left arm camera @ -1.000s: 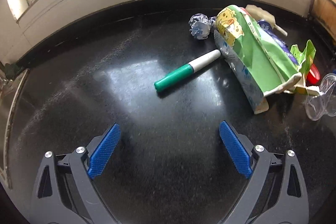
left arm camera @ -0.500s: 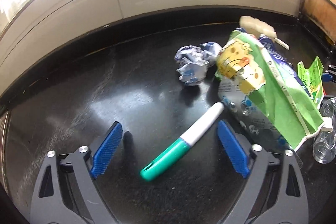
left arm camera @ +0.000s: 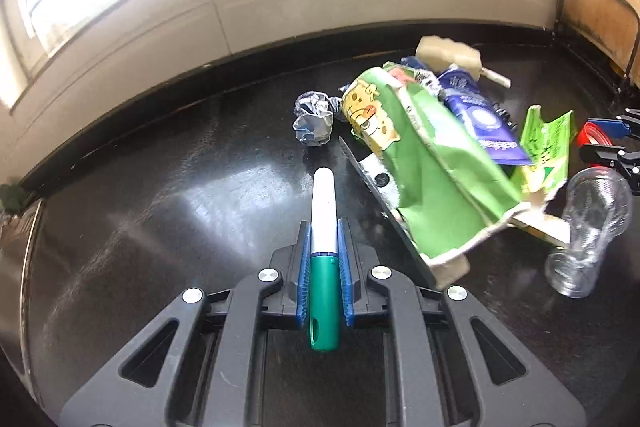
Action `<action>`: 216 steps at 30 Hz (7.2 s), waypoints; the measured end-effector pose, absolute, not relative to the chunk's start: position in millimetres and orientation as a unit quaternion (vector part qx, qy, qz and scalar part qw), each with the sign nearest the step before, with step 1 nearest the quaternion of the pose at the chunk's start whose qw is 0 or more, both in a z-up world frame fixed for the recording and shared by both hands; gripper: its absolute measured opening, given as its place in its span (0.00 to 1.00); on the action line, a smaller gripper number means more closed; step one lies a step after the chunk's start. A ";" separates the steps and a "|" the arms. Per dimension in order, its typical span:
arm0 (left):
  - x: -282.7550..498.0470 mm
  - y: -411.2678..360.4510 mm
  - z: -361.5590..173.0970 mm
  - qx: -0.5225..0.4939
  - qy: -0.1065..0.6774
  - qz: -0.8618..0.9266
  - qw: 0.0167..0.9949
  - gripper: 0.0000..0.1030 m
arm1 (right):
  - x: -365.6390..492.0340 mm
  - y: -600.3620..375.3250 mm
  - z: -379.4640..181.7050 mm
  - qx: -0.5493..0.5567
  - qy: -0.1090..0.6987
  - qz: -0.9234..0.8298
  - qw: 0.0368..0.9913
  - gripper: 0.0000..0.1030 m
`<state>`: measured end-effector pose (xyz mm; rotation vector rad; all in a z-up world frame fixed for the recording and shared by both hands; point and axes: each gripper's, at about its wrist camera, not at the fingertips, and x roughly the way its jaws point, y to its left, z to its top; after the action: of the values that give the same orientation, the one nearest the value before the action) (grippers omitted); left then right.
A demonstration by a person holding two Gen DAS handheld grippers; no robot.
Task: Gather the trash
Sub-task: 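Grasp the green marker with the left tool while the right tool grasps the red cap, then carry marker and red cap over the black bin and open both tools, then return both tools to the countertop trash pile, then grasp the pill blister pack with the left tool while the right tool grasps the clear cup, then carry blister pack and clear cup to the black bin and release both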
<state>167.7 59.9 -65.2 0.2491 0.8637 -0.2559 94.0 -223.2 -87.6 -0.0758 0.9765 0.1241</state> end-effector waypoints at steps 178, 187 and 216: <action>154.4 50.1 -30.5 0.011 0.410 -0.072 0.909 0.03 | 40.7 -146.0 -43.7 -0.016 0.413 0.155 0.897 0.07; 114.8 56.8 -5.0 0.030 0.389 -0.051 0.919 0.03 | 12.2 -152.6 -15.9 -0.007 0.384 0.149 0.911 0.07; 2.5 131.7 0.8 -0.004 0.386 -0.002 0.922 0.03 | 7.9 -58.4 2.6 -0.050 0.372 0.229 0.898 0.07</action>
<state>2.5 131.7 0.8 -0.0078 0.7935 -0.0043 7.9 -58.4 2.6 -0.1043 0.7713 0.4735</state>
